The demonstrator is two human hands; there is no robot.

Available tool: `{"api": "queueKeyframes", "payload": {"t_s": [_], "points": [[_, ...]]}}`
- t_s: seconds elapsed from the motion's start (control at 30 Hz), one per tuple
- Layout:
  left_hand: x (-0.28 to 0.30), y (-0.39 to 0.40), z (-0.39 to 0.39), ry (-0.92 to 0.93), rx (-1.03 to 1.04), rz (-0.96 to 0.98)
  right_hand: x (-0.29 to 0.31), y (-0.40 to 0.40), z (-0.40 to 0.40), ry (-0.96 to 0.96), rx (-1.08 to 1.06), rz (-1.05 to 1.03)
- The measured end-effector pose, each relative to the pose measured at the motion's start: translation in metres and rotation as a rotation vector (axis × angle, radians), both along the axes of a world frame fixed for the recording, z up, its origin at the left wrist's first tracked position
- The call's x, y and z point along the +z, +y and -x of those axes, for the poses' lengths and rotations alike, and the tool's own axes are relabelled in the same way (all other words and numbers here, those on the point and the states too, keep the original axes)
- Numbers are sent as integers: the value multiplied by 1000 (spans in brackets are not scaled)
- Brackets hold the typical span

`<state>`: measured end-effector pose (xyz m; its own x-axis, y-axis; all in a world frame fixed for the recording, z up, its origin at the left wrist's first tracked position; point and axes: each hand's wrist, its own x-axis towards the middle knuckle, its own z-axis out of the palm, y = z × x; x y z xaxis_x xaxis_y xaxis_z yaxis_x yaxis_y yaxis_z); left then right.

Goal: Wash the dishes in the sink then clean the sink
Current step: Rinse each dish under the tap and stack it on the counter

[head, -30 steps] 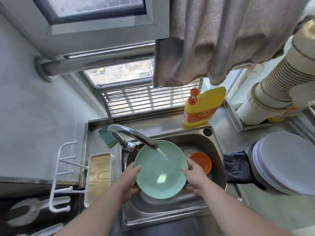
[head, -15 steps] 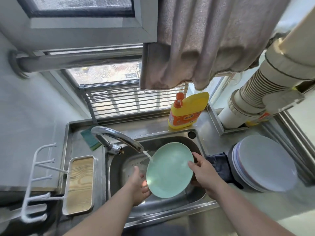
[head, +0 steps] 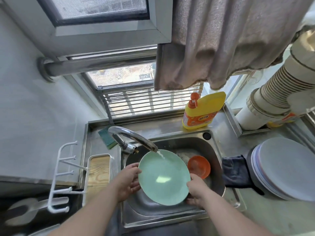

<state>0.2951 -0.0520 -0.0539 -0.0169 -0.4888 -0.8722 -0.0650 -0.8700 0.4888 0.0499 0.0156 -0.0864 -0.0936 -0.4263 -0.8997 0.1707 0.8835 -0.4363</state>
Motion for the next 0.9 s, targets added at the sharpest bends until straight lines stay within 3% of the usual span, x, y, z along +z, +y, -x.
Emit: {"api": "queueKeyframes", "payload": {"t_s": [0.1, 0.3, 0.53, 0.77, 0.9], "points": [[4, -5, -13, -27, 10, 61, -14, -14, -20, -99, -75, 8], [-4, -5, -18, -29, 127, 123, -3, -37, -28, -106, -121, 138], [-35, 9, 23, 36, 119, 5, 28, -46, 10, 214, 34, 414], [-54, 16, 70, 123, 94, -203, 56, -37, 53, 596, 434, 558], [-52, 23, 82, 118, -47, -230, 60, -35, 65, 702, 487, 572]]}}
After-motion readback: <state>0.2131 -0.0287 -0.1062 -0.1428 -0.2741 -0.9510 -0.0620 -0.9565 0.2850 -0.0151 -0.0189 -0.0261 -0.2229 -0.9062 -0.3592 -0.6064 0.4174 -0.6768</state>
